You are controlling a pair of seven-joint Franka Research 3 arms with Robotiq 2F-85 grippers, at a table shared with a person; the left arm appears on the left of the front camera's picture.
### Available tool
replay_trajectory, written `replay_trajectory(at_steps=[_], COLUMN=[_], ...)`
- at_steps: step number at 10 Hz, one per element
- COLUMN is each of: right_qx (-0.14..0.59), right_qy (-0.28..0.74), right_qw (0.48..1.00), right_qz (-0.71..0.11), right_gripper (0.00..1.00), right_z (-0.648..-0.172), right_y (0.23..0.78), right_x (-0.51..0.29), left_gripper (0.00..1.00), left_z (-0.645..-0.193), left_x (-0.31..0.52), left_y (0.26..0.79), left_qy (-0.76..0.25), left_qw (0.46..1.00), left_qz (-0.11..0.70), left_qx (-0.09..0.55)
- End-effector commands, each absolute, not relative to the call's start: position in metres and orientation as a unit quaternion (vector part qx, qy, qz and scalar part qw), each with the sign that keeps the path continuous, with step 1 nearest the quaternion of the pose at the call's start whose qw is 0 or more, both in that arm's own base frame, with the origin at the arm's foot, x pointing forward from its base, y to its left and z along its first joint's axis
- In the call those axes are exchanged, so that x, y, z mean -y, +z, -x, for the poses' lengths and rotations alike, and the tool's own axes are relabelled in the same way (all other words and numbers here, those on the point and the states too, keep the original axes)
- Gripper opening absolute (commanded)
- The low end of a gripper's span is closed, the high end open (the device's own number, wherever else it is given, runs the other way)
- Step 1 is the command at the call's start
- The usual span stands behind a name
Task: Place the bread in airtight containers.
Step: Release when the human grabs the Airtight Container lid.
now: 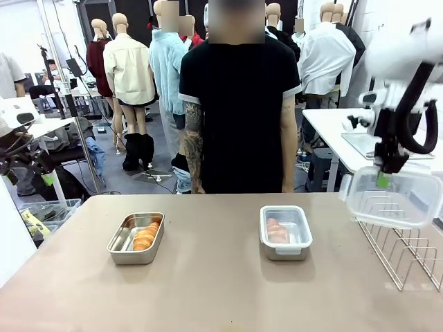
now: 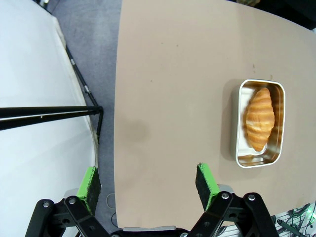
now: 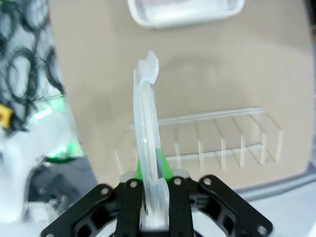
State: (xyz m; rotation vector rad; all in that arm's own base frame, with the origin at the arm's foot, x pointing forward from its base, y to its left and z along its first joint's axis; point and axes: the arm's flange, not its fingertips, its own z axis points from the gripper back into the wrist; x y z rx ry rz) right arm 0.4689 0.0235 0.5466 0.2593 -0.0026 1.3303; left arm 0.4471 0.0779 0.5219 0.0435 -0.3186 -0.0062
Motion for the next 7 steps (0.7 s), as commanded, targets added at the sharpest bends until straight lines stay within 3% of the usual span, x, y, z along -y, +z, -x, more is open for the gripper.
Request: replay_trajectory(at_steps=[1,4,7], right_qx=[0.047,0.186,0.225], right_qy=[0.529,0.434,0.337], right_qw=[0.83,0.851,0.868], right_qz=[-0.169,-0.23,-0.289], right_gripper=[0.0,0.0,0.0], right_z=[-0.48,-0.537,-0.617], right_y=[0.594,0.659,0.692], right_x=[-0.051,-0.062,-0.047], left_gripper=[1.0,1.0,1.0], left_z=[-0.445,-0.445,-0.445], left_x=[-0.078,-0.078,-0.078], left_y=[0.522,0.522,0.522], left_qy=[0.007,0.007,0.007], left_qw=[0.987,0.987,0.987], left_qz=[-0.034,-0.034,-0.034], left_qx=[0.157,0.157,0.157])
